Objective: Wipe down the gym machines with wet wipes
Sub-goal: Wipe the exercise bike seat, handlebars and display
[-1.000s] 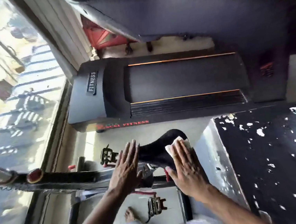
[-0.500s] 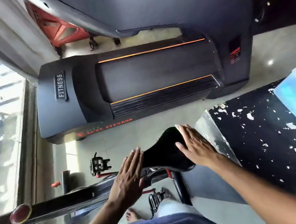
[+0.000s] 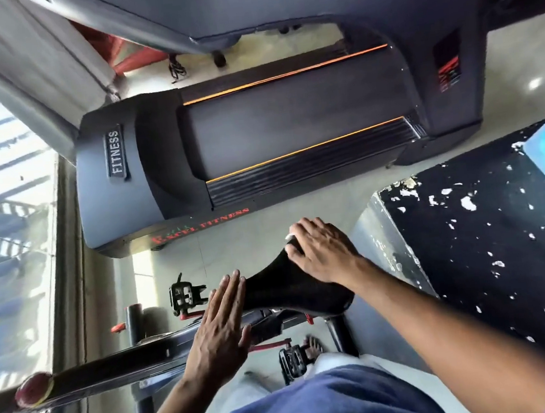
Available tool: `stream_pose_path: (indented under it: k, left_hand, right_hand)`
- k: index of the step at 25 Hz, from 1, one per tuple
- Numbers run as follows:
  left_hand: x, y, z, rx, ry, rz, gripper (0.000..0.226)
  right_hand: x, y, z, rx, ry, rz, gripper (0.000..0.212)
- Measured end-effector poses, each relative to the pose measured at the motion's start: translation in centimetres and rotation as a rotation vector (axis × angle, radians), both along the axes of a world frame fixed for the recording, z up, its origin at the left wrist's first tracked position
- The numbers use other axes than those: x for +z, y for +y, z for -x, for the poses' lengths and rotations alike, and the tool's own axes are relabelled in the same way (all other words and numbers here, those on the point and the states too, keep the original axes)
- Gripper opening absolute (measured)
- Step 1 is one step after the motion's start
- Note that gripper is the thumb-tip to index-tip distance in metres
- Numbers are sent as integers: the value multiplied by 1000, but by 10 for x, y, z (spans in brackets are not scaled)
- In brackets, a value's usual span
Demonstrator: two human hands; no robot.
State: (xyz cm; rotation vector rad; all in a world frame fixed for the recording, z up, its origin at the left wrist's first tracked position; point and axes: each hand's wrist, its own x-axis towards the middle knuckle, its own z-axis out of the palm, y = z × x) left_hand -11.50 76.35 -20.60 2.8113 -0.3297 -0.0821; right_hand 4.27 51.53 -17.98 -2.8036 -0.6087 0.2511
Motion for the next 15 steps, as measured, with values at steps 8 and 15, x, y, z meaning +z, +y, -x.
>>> stream_pose_path:
  k: [8, 15]
  left_hand:
    - [3, -7, 1, 60, 12, 38, 106]
    - [8, -3, 1, 34, 35, 23, 94]
  right_hand:
    - [-5, -61, 116, 70, -80, -232, 80]
    - [-4, -10, 94, 178, -98, 50, 86]
